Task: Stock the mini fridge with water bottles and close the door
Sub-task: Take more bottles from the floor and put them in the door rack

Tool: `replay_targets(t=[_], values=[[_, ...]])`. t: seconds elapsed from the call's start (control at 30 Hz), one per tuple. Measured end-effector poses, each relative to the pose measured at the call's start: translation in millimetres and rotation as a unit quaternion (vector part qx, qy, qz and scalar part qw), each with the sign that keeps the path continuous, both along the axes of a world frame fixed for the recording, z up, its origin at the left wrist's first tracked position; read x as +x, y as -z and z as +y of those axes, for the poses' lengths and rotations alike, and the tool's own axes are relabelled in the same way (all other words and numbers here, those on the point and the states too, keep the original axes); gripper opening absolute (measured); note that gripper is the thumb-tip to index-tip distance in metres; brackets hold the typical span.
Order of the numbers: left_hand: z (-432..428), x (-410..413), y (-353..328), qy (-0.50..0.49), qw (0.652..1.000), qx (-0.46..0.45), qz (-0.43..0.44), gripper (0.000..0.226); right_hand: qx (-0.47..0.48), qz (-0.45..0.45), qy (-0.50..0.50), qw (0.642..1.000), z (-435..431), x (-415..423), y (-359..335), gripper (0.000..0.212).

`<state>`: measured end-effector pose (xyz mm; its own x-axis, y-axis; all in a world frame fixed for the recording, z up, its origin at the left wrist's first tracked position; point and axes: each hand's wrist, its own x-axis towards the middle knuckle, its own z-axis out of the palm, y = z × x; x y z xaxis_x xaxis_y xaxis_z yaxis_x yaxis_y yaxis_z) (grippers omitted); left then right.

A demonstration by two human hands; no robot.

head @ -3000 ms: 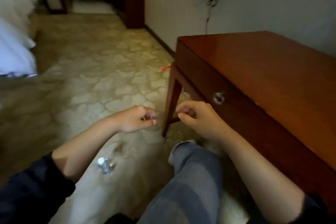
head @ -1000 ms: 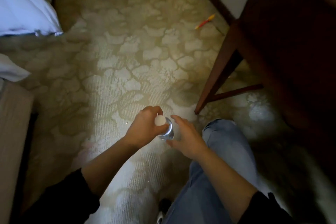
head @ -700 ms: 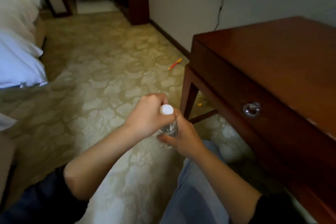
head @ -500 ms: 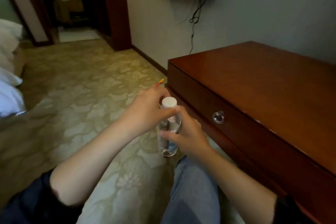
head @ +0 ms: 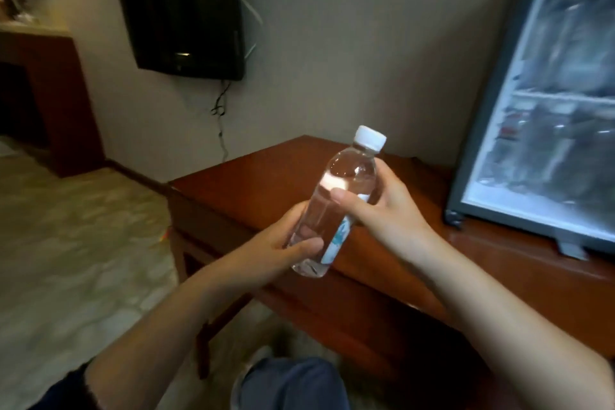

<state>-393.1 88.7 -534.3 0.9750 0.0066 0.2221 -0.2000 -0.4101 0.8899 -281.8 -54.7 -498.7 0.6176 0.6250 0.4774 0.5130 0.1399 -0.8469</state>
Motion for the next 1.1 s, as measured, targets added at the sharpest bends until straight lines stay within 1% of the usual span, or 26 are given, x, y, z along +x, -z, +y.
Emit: replay_targets(t=[0.13, 0.23, 0.33, 0.4, 0.5, 0.6, 0.67, 0.73, 0.9, 1.03, 1.1], values=[[-53, 44, -25, 0.079, 0.996, -0.009, -0.038, 0.064, 0.04, 0.004, 0.062, 0.997, -61, 20, -20, 0.046], [-96, 73, -36, 0.132, 0.989, -0.002, -0.06, 0.07, 0.055, 0.003, 0.108, 0.993, -109, 31, -27, 0.041], [-144, 99, -42, 0.151, 0.983, 0.022, -0.1, 0.074, 0.062, 0.014, 0.157, 0.986, -158, 35, -38, 0.037], [-177, 113, -45, 0.145, 0.981, 0.052, -0.122, 0.081, 0.077, 0.023, 0.199, 0.977, -192, 35, -50, 0.035], [-230, 127, -54, 0.162, 0.975, 0.061, -0.142, 0.083, 0.086, 0.026, 0.26, 0.961, -240, 32, -68, 0.03], [-282, 135, -63, 0.186, 0.966, 0.075, -0.162, 0.085, 0.117, 0.033, 0.316, 0.941, -283, 31, -80, 0.025], [-314, 140, -68, 0.201, 0.963, 0.069, -0.167, 0.087, 0.15, 0.028, 0.342, 0.927, -309, 30, -89, 0.015], [-345, 141, -71, 0.218, 0.958, 0.065, -0.176, 0.088, 0.182, 0.013, 0.371, 0.911, -334, 27, -98, 0.013], [-413, 134, -71, 0.273, 0.941, 0.034, -0.195, 0.089, 0.174, -0.062, 0.483, 0.856, -388, 9, -114, 0.013], [-459, 126, -76, 0.289, 0.925, 0.036, -0.242, 0.088, 0.159, -0.131, 0.536, 0.818, -422, -6, -126, 0.013], [-482, 120, -79, 0.305, 0.917, 0.023, -0.257, 0.085, 0.15, -0.157, 0.559, 0.8, -439, -12, -132, 0.01]])
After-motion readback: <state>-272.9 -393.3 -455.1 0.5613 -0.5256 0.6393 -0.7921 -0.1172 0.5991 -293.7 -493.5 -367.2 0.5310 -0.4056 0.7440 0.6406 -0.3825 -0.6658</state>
